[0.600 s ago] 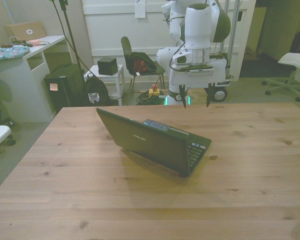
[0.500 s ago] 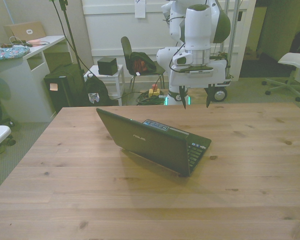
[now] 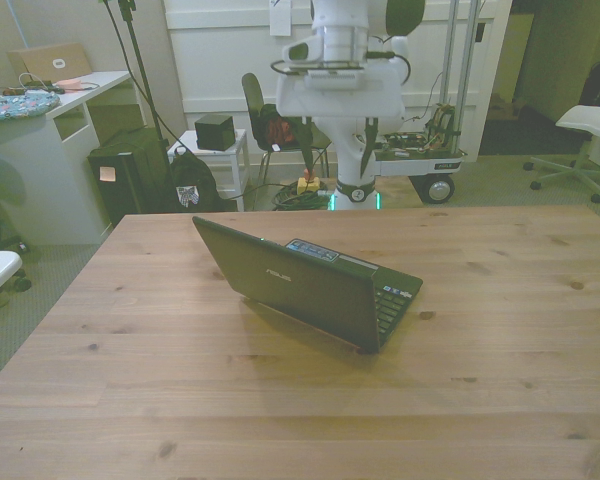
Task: Close the laptop
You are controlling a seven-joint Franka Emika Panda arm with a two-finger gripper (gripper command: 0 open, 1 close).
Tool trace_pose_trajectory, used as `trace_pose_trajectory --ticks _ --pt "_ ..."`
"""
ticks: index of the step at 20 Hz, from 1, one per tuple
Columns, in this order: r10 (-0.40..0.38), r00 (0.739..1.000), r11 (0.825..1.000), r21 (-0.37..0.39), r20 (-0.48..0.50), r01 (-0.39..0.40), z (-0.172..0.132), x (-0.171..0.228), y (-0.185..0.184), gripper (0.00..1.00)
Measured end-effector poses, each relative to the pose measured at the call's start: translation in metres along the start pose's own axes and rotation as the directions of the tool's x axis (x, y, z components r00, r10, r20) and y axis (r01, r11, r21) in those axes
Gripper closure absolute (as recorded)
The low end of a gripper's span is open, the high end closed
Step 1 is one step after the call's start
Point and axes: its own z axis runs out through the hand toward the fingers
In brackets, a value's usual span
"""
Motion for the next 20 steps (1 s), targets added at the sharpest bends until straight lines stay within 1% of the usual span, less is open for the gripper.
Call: trace_pose_trajectory --ticks 2,5,8,12,14,20 --pt "0.031 0.999 1.000 0.006 -0.021 -0.031 -0.017 0.033 -0.009 0.00" --pt "0.096 0.995 0.995 0.002 -0.033 -0.096 -0.020 0.084 -0.019 0.00" --pt "0.180 0.983 0.984 0.001 -0.045 -0.180 -0.022 0.135 -0.022 0.00" --pt "0.246 0.968 0.969 0.006 -0.041 -0.246 -0.034 0.182 -0.025 0.00" --pt "0.275 0.961 0.961 0.000 -0.024 -0.275 -0.029 0.197 -0.030 0.00" --pt "0.353 0.935 0.936 -0.012 0.021 -0.353 0.017 0.240 -0.039 0.00"
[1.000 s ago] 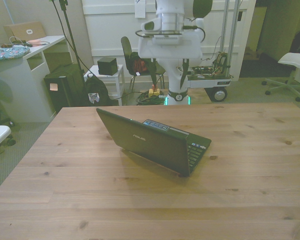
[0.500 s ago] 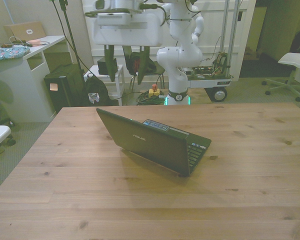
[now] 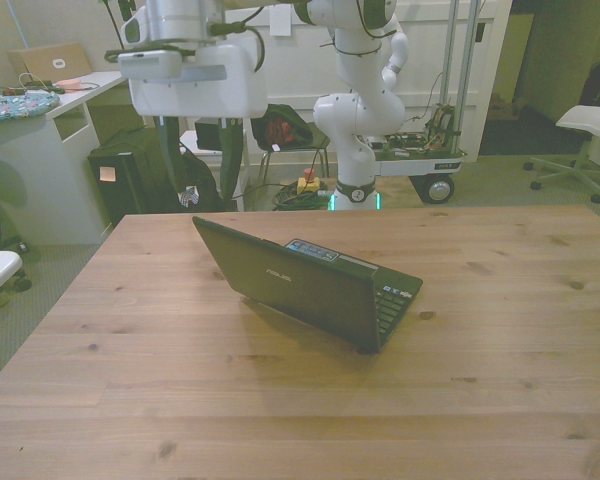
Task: Close the laptop
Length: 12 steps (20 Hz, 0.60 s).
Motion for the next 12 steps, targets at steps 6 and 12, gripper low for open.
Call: trace_pose_trajectory --ticks 6,12 --pt "0.007 0.999 0.999 -0.032 0.031 -0.006 0.030 0.015 -0.021 0.00" --pt "-0.029 0.995 0.997 -0.071 0.093 0.035 0.070 0.000 -0.055 0.00"
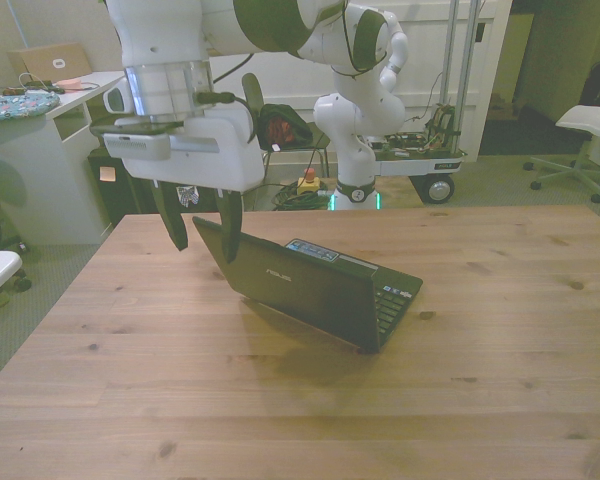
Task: Close the laptop
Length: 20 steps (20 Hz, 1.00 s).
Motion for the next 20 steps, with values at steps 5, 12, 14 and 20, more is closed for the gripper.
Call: trace_pose_trajectory --ticks 5,12,14,20 --pt "-0.016 0.999 0.999 -0.028 0.051 0.017 0.020 -0.015 -0.020 1.00" --pt "-0.010 0.996 0.999 -0.040 0.089 0.014 0.024 -0.034 -0.031 1.00" --pt "-0.005 0.996 0.999 -0.042 0.091 0.009 0.025 -0.034 -0.032 1.00" --pt "0.010 0.994 0.998 -0.056 0.105 -0.004 0.028 -0.036 -0.030 1.00"
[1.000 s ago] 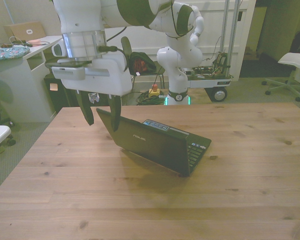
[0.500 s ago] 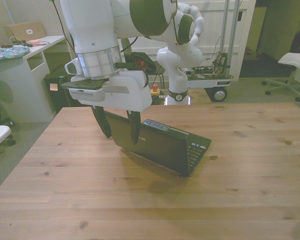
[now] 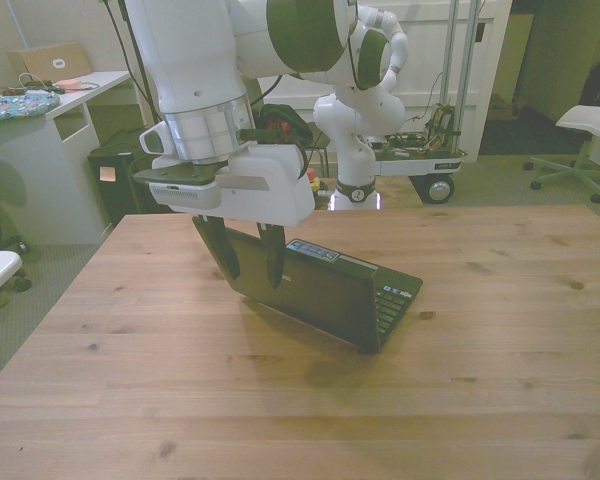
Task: Close the laptop
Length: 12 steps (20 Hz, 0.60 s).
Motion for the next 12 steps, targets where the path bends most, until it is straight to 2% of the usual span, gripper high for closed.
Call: trace_pose_trajectory --ticks 12 --pt "0.039 0.999 0.999 -0.032 0.025 -0.038 0.012 0.002 0.005 1.00"
